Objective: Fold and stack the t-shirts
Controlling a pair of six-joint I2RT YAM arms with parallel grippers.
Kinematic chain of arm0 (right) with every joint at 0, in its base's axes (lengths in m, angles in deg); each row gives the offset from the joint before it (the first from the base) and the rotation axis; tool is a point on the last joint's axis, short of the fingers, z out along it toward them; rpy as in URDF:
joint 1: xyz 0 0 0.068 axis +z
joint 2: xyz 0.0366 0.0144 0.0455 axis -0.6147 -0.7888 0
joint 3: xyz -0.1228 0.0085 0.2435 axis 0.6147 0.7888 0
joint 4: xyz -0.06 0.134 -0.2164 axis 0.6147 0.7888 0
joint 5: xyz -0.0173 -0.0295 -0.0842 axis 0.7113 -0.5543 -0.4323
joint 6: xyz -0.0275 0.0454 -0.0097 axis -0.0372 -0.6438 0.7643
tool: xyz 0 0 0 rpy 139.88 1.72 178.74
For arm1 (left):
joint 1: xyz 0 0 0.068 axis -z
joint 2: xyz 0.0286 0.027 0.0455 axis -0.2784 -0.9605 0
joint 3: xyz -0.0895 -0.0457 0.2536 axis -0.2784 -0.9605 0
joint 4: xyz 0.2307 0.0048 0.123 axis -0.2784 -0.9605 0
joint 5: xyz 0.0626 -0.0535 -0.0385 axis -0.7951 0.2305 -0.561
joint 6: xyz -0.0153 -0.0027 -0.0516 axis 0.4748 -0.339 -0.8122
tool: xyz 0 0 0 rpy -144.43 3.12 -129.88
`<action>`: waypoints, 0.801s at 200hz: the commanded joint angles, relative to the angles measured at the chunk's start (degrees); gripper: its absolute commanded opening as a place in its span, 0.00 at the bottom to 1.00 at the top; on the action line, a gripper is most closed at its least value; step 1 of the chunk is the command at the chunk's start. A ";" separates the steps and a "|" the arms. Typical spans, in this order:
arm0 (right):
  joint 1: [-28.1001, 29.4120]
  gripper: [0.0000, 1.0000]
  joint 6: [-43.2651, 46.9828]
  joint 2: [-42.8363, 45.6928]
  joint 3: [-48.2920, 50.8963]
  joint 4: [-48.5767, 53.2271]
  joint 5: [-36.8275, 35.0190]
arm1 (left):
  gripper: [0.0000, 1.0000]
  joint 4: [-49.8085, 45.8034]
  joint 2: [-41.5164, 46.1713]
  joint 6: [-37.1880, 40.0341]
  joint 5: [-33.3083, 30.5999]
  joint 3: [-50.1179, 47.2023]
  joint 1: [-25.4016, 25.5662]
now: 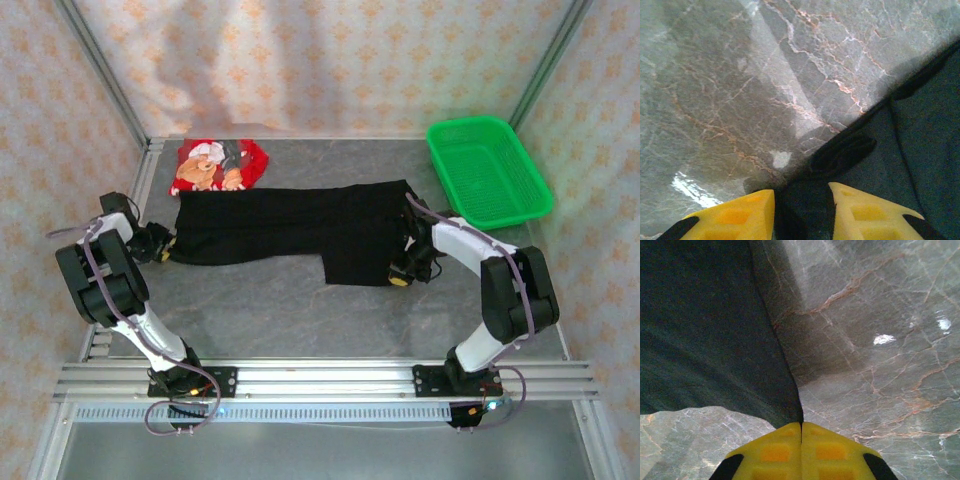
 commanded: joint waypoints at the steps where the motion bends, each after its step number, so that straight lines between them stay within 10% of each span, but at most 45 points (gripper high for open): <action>1: -0.39 0.00 -0.53 -0.28 -0.57 -0.08 -0.28 | 0.31 0.14 -1.51 -0.22 0.31 1.33 0.41; 106: -0.50 0.00 -0.14 1.53 -1.95 2.13 -3.14 | 0.00 -9.30 6.00 4.17 -1.46 0.53 -0.41; 160: -3.62 0.00 2.03 10.11 -5.90 12.00 -5.16 | 0.00 -18.21 19.18 7.15 -2.33 -4.30 -1.90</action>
